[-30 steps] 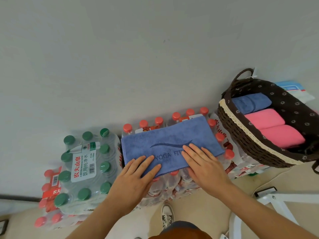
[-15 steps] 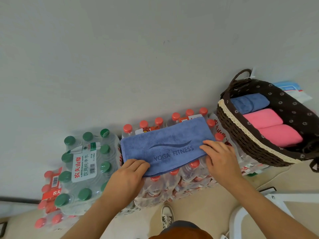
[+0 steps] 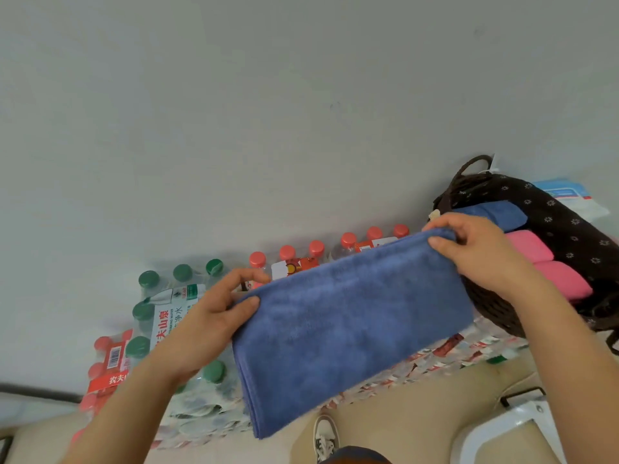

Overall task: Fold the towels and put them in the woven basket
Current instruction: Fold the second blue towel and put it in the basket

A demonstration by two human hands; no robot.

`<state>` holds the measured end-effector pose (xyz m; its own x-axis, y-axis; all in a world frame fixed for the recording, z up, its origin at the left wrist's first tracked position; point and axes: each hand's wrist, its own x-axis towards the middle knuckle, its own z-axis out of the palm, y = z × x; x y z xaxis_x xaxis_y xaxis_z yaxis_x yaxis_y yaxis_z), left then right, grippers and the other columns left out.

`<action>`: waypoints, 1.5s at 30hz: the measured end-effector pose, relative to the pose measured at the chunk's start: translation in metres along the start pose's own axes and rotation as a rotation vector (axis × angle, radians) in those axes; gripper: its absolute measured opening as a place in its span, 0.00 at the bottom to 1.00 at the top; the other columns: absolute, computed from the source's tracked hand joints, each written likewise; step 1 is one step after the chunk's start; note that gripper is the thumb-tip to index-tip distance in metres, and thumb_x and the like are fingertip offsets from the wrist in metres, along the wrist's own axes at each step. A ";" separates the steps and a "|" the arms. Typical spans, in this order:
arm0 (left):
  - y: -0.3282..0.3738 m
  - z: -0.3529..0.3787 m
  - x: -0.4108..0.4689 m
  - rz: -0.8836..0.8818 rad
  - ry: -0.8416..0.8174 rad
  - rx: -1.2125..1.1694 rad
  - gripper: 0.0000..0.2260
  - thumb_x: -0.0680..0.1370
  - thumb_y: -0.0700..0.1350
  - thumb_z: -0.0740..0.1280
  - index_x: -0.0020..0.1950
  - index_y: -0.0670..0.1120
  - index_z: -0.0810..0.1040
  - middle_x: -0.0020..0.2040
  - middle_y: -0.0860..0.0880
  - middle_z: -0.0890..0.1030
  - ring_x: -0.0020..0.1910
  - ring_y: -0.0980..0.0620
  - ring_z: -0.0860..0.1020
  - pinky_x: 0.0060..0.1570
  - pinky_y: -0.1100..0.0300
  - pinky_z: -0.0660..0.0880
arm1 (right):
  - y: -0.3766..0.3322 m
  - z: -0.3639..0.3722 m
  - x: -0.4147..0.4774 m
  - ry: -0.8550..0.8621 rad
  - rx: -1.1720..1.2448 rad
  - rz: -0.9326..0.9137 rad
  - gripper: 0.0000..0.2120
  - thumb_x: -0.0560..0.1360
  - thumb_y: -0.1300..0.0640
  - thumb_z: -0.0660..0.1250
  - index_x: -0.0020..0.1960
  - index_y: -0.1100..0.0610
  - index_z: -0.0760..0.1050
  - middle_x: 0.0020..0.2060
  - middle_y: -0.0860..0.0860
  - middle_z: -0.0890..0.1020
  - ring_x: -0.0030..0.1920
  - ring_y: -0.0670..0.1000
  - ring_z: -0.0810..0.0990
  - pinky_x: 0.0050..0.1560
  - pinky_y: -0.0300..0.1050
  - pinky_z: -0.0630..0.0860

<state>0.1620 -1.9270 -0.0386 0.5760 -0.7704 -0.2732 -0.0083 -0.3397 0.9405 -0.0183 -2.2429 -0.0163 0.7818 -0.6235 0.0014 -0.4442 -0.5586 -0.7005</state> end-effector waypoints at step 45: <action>-0.036 -0.076 0.040 0.381 -0.310 0.516 0.09 0.76 0.51 0.62 0.42 0.47 0.77 0.37 0.50 0.79 0.37 0.51 0.76 0.41 0.51 0.75 | -0.150 0.229 -0.105 0.074 -0.315 0.017 0.22 0.67 0.58 0.66 0.60 0.51 0.69 0.43 0.48 0.75 0.37 0.53 0.76 0.32 0.46 0.67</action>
<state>0.2478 -1.9046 -0.0681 0.1978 -0.9783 -0.0615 -0.5928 -0.1693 0.7874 0.0662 -1.9687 -0.0749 0.7442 -0.6660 0.0511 -0.5799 -0.6823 -0.4452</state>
